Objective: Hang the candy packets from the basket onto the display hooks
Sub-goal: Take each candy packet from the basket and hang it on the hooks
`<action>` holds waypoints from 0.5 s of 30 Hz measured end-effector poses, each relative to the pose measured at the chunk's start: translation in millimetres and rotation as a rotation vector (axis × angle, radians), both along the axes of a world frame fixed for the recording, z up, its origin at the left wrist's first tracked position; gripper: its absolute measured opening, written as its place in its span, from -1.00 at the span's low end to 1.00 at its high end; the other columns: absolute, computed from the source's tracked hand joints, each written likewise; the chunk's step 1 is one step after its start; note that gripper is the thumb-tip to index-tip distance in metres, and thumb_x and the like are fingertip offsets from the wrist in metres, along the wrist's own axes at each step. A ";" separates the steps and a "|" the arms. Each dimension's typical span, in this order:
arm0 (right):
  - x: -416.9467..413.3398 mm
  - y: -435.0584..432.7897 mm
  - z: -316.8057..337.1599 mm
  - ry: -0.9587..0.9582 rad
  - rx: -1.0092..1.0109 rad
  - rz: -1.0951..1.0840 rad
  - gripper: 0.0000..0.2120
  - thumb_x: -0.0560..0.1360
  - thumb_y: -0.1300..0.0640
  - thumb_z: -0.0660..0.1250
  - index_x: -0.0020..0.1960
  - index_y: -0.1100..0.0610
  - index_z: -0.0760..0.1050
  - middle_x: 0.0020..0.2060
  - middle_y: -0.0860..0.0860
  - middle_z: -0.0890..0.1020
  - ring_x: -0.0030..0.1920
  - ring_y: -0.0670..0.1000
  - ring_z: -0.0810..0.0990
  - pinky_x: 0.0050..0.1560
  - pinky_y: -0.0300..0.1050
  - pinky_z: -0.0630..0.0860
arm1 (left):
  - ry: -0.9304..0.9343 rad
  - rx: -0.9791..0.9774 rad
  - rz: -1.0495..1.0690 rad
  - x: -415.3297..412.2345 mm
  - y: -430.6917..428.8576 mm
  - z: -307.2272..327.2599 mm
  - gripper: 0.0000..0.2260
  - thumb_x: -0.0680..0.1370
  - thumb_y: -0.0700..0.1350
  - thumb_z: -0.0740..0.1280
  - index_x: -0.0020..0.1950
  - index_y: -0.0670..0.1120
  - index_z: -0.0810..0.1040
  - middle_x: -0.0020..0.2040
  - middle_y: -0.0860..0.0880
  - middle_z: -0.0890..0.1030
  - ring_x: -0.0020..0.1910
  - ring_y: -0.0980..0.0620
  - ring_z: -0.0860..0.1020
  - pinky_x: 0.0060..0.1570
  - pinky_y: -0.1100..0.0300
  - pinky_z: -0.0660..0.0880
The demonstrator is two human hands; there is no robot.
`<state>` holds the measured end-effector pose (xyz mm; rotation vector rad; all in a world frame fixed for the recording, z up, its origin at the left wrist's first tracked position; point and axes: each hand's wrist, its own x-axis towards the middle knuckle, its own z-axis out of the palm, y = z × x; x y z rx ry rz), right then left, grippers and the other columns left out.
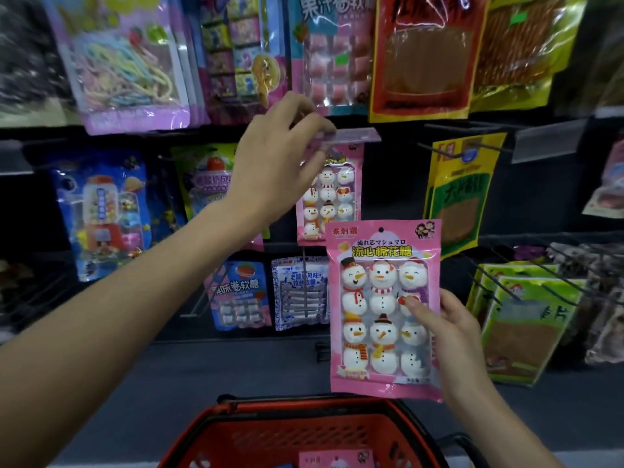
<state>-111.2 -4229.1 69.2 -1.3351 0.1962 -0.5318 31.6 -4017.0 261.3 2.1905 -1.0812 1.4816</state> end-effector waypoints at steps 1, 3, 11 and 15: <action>1.7 0.9 3.1 -0.010 -0.011 0.001 -0.84 0.56 0.25 0.42 0.12 0.10 0.66 -0.01 0.10 0.77 0.03 0.17 0.75 0.14 0.27 0.64 | 0.051 -0.011 -0.022 -1.3 0.9 3.5 -0.77 0.67 -0.02 0.30 0.21 -0.09 0.67 0.14 -0.06 0.58 -0.01 -0.03 0.57 -0.04 -0.01 0.53; 6.7 3.7 11.2 -0.043 -0.043 0.008 -0.84 0.56 0.25 0.43 0.12 0.10 0.67 0.00 0.11 0.77 0.03 0.17 0.75 0.15 0.31 0.64 | 0.190 -0.048 -0.067 -3.7 1.8 10.4 -0.78 0.69 -0.03 0.28 0.20 -0.07 0.67 0.11 -0.01 0.58 0.03 0.00 0.57 0.04 -0.03 0.55; 34.7 11.1 52.8 -0.175 -0.116 0.041 -0.86 0.54 0.26 0.45 0.09 0.15 0.70 -0.05 0.11 0.78 -0.01 0.16 0.76 0.00 0.13 0.69 | 0.417 -0.137 -0.191 -2.2 1.8 17.2 -0.87 0.68 -0.09 0.35 0.14 -0.03 0.69 0.02 0.07 0.59 -0.04 0.12 0.58 0.05 0.23 0.54; 54.7 16.4 72.9 -0.181 -0.106 0.056 -0.88 0.55 0.23 0.46 0.08 0.15 0.70 -0.08 0.08 0.78 -0.05 0.10 0.77 -0.10 -0.01 0.68 | 0.471 -0.140 -0.230 3.2 3.2 17.6 -0.85 0.67 -0.07 0.36 0.15 -0.06 0.70 0.04 0.05 0.61 -0.02 0.17 0.59 0.05 0.26 0.54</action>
